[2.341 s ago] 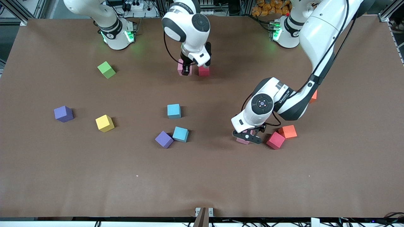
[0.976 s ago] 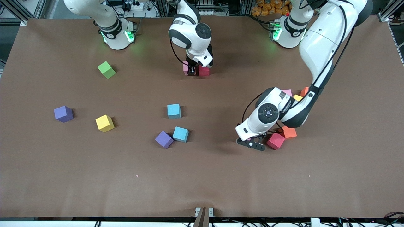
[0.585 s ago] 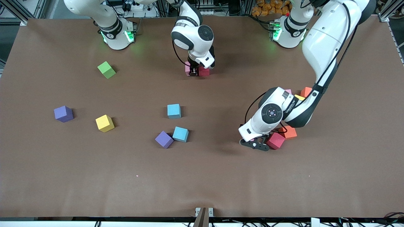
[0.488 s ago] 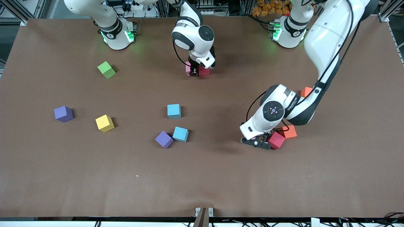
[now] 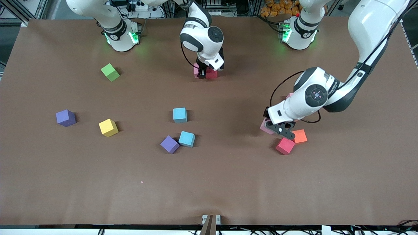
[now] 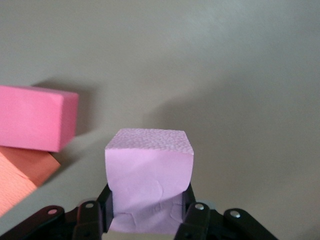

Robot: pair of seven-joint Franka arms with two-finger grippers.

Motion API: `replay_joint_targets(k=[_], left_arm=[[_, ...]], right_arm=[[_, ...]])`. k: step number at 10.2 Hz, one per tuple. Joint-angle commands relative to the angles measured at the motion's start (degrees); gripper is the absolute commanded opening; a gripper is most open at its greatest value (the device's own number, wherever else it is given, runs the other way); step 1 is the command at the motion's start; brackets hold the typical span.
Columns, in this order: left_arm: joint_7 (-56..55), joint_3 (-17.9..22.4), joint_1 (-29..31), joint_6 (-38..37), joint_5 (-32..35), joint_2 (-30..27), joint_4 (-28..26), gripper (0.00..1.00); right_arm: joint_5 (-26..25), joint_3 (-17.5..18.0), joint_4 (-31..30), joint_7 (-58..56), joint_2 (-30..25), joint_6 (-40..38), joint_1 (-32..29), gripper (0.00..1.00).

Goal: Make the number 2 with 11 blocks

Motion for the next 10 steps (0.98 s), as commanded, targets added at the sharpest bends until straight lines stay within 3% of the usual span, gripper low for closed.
replay_joint_targets(k=[1,7,10], left_arm=[[-0.4,-3.9,0.0,0.7,2.5,-3.5,-5.6,0.37],[-1.9,-11.6,-1.4,0.3,3.8,-3.8,-12.4,0.31],[-2.0,-14.3,-2.7,0.3,3.9,-3.8,-14.0,0.31]], right_arm=[[-1.1,-0.1,1.3,1.1,0.5,-0.5,0.6,1.00],[-1.1,-0.1,1.2,0.5,-8.2,-10.1,-1.6,1.00],[-1.1,-0.5,1.8,0.0,-15.1,-16.5,-11.8,1.00]])
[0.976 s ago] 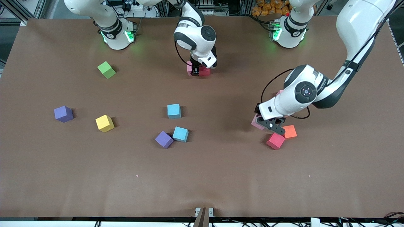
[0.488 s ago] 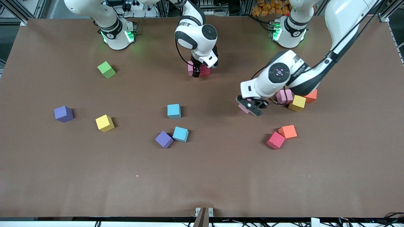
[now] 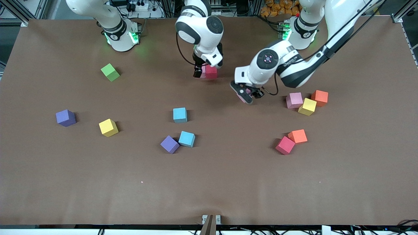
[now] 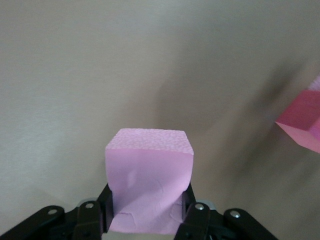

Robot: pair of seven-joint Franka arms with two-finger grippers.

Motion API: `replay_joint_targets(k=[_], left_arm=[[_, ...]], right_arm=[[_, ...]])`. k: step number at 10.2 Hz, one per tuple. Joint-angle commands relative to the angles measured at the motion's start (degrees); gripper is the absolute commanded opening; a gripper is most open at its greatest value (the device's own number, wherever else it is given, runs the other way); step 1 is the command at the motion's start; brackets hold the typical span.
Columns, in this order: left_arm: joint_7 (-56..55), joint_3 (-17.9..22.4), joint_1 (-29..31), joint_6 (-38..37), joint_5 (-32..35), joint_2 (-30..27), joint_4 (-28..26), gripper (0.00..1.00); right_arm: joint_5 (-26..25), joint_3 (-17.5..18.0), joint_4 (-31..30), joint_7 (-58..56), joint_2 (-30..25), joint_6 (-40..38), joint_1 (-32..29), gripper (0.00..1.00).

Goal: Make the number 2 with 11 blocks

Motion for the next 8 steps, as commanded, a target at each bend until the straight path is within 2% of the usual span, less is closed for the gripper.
replay_joint_targets(k=[1,4,6,8], left_arm=[[-0.9,-1.0,-1.8,0.3,1.3,-1.6,-1.2,0.31],[0.0,-1.0,-4.9,0.3,3.6,-1.6,-2.1,0.28],[0.0,-1.1,-7.2,0.3,5.6,-1.6,-2.5,0.27],[0.5,-1.1,-8.3,0.3,6.7,-1.6,-3.2,0.26]], right_arm=[[-0.8,0.2,0.2,-1.1,-6.1,-4.2,-10.4,1.00],[0.0,0.2,10.2,-0.4,-4.8,-8.2,-22.8,1.00],[1.6,0.2,11.9,1.0,-1.9,-6.1,-28.4,1.00],[2.4,0.2,12.0,9.8,0.6,-3.1,-30.7,1.00]])
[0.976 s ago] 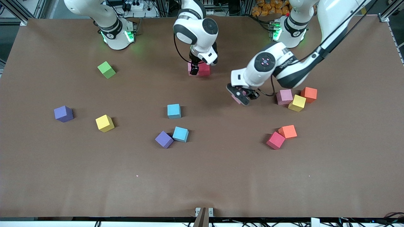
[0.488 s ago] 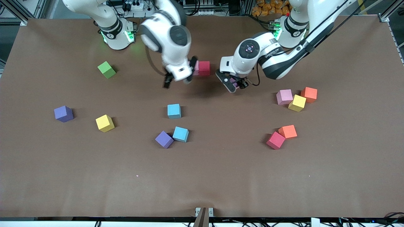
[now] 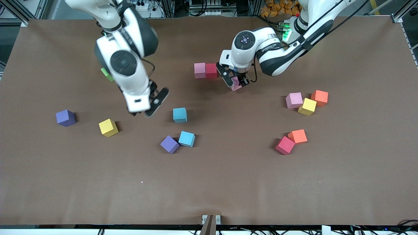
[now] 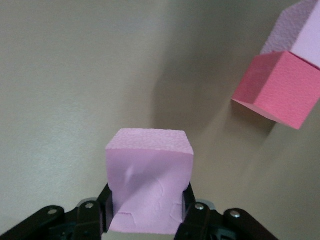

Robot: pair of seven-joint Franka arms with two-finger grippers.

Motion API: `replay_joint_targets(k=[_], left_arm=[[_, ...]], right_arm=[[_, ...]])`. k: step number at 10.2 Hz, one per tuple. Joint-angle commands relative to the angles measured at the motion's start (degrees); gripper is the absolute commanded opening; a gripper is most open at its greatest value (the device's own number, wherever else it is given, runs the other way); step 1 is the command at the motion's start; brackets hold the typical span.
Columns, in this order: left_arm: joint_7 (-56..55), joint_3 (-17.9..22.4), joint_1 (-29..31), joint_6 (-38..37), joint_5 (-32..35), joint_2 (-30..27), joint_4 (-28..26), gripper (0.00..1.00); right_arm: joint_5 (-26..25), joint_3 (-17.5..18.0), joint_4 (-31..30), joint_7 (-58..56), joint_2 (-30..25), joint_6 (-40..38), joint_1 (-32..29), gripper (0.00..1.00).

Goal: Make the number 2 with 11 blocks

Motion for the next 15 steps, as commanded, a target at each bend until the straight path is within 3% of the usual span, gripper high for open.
replay_joint_targets(k=[1,4,6,7,11,15], left_arm=[[0.7,-0.6,-0.5,0.3,1.8,-1.3,-1.3,0.26],[4.0,-0.8,-2.0,0.3,1.9,-1.2,-1.3,0.26],[6.6,-0.8,-2.9,0.4,2.3,-1.2,-1.2,0.26],[8.4,-0.8,-3.6,0.4,2.6,-1.1,-1.1,0.26],[11.8,-0.4,-5.9,0.6,5.8,0.6,-0.7,0.26],[11.8,-0.1,-6.9,0.6,8.7,2.6,-0.7,0.25]], right_arm=[[0.9,1.1,1.9,13.4,3.7,0.9,-1.0,1.00],[1.3,1.5,1.9,32.6,6.0,3.3,0.0,1.00],[10.4,1.4,1.9,37.7,7.9,7.1,0.2,1.00],[11.9,1.4,1.9,40.6,9.1,8.1,0.2,1.00],[10.8,1.2,-0.4,48.6,11.2,13.8,2.0,1.00],[10.4,1.2,-2.2,49.1,13.2,16.7,3.7,1.00]])
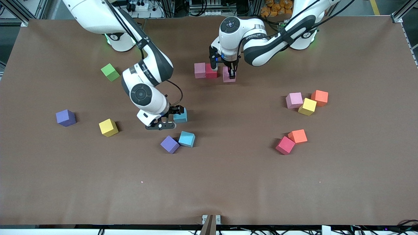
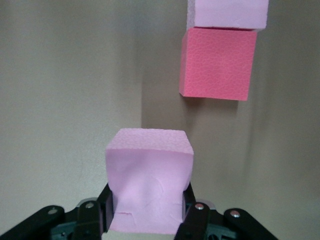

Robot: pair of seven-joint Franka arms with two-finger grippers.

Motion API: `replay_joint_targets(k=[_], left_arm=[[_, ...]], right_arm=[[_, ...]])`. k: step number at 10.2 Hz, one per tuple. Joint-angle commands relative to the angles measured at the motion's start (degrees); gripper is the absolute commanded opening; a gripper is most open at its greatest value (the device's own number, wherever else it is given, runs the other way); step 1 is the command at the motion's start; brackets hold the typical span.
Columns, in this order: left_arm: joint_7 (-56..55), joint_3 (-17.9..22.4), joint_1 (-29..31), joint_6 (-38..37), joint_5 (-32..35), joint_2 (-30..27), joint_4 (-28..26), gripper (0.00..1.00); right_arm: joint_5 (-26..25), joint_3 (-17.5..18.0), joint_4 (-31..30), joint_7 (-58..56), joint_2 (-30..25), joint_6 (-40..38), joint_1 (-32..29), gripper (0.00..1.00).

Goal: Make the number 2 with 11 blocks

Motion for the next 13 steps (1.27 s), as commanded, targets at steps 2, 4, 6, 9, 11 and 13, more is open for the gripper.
replay_joint_targets(k=[2,4,6,9,11,13], left_arm=[[-0.5,1.4,-2.9,0.5,1.5,0.6,0.1,0.25],[-1.0,3.1,-5.1,0.7,1.5,0.7,0.2,0.24],[-4.5,5.0,-8.6,0.7,1.5,0.7,0.2,0.24],[-4.7,7.7,-12.1,0.7,1.6,0.7,0.6,0.24],[-4.7,9.3,-13.9,1.0,2.0,0.7,1.1,0.24],[-4.7,10.1,-15.7,1.2,2.0,1.3,2.1,0.21]], right_arm=[[0.3,0.0,-2.8,2.4,1.2,5.8,1.2,1.00],[0.3,0.0,-2.7,4.4,2.4,7.3,2.0,1.00],[0.3,0.0,-2.5,5.2,3.7,8.0,2.0,1.00],[0.1,-0.1,-1.0,7.3,6.0,8.7,2.3,1.00],[-1.4,-0.1,-0.6,7.3,7.0,9.9,2.3,1.00],[-2.3,-0.1,-0.6,7.3,7.3,10.7,3.2,1.00]])
